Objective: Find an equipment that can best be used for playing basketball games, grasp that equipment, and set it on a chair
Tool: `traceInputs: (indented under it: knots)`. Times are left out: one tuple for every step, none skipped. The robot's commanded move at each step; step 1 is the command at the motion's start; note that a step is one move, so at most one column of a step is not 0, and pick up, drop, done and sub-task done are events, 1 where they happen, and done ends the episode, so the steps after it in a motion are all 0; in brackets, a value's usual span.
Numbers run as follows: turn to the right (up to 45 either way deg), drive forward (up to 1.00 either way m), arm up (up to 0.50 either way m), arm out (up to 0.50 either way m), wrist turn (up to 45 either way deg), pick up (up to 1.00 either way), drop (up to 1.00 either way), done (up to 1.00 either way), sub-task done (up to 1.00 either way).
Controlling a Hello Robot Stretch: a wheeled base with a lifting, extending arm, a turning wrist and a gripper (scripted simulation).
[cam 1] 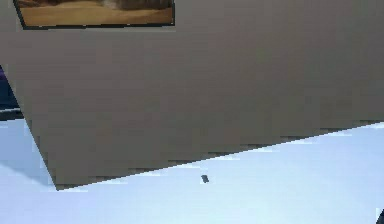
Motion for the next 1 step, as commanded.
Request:
traceInputs:
  knots:
    - [0.0, 0.00, 0.00, 0.00, 21.0, 0.00, 0.00, 0.00, 0.00]
